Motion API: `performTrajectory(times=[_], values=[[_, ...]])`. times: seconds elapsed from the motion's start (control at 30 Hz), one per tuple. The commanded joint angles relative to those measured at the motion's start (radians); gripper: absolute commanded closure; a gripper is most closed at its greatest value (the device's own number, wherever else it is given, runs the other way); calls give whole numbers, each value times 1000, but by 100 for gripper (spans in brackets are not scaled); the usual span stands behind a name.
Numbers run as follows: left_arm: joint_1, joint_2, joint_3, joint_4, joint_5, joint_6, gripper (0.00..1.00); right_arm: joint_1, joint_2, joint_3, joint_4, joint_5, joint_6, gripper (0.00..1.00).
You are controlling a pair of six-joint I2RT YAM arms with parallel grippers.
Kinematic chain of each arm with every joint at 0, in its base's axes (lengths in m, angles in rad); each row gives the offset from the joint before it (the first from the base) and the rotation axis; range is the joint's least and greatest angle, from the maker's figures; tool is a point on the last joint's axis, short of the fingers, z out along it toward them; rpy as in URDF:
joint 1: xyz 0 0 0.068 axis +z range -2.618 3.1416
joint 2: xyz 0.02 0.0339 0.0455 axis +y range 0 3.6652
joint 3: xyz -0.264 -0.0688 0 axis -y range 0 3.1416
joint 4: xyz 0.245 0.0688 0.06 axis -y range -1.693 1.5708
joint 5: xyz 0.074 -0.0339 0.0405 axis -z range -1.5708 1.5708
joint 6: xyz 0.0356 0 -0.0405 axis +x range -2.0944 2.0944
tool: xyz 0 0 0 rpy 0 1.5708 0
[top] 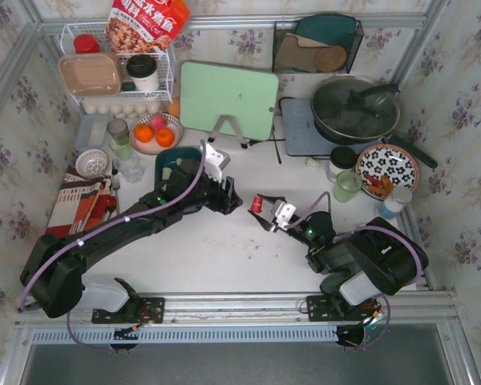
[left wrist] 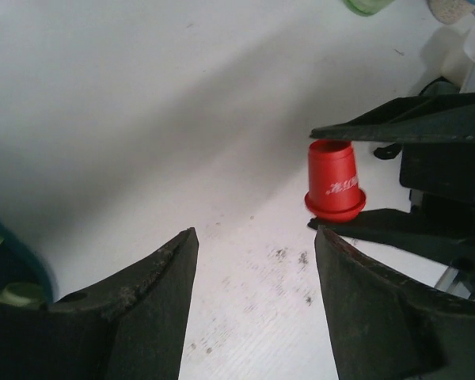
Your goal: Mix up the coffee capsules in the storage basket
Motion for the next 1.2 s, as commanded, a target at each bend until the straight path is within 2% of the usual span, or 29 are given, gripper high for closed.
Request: performTrajectory(times=[0.0,0.2,0.63,0.7,0.77,0.87,1.1,1.17], values=[[-43,35,19,123,14,-22,37,2,18,-20,235,-39,-61,59],[-101,96,26,245,1,-39,37,5,3,-27,231,-52,-76,58],[-128,198,33,294,-20,-99,40,17,-29,-25,195,-62,-90,58],[-129,204,30,322,-18,-112,49,20,-29,-25,192,-64,-91,57],[-131,210,24,351,-13,-115,67,19,-31,-24,186,-63,-91,50],[-131,204,9,364,-27,-118,90,19,-32,-25,181,-58,-92,29],[-112,97,0,216,-203,-68,94,19,-16,-24,191,31,-76,3],[-88,55,1,143,-267,-35,93,18,-12,-19,187,72,-57,0]])
